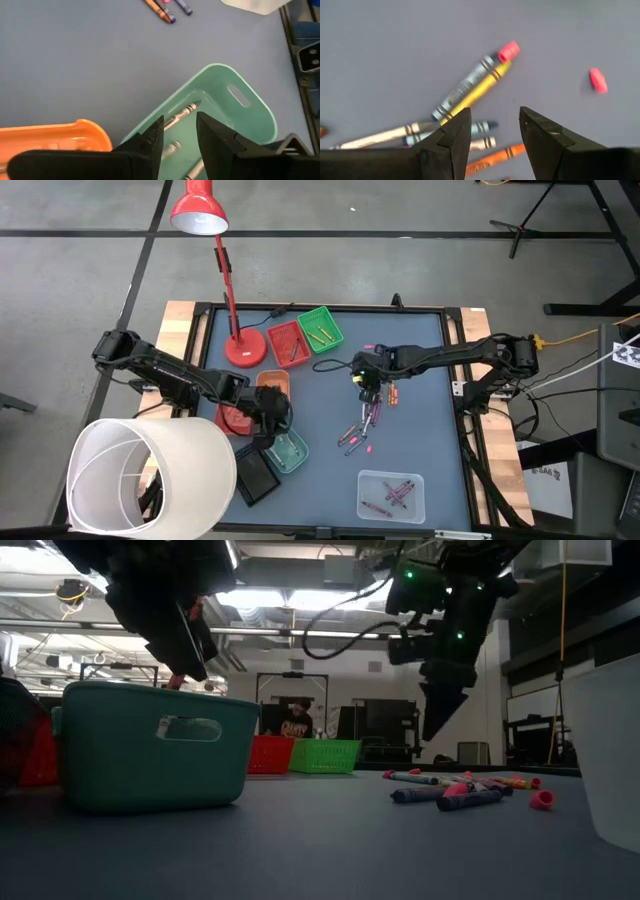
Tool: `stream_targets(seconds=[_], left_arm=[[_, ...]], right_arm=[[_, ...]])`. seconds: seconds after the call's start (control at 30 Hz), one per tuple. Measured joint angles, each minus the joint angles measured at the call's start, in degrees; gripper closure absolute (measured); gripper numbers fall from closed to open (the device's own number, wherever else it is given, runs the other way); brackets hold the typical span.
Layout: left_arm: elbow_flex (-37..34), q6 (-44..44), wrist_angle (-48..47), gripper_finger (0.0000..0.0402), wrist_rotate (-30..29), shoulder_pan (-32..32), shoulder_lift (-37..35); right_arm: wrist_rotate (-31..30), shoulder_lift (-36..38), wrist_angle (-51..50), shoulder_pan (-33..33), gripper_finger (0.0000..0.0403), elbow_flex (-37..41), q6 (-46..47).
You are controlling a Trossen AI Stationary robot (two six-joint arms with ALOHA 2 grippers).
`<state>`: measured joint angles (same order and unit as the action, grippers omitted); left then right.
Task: Sort crayons
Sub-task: Put the orange crayon into the left red basket
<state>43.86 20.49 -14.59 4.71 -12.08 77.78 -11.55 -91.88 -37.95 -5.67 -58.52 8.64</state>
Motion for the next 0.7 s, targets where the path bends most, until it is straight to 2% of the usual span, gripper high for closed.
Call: stream_targets(seconds=[0.3,0.57,0.7], left_arm=[[0.0,-0.04,0.07,0.0301,-2.72,0.05,0.0],[0.0,-0.08,0.09,0.0301,-7.31,0.06,0.0],[0.0,-0.07,0.11,0.0301,-7.65,0.07,0.0]], right_arm=[[-0.46,0.0,-4.06,0.02,0.0237,1.57,13.58],[0.03,0.0,-3.81,0.0,0.0237,4.91,20.16],[0.06,0.0,-3.72,0.0,0.0237,5.92,22.72]])
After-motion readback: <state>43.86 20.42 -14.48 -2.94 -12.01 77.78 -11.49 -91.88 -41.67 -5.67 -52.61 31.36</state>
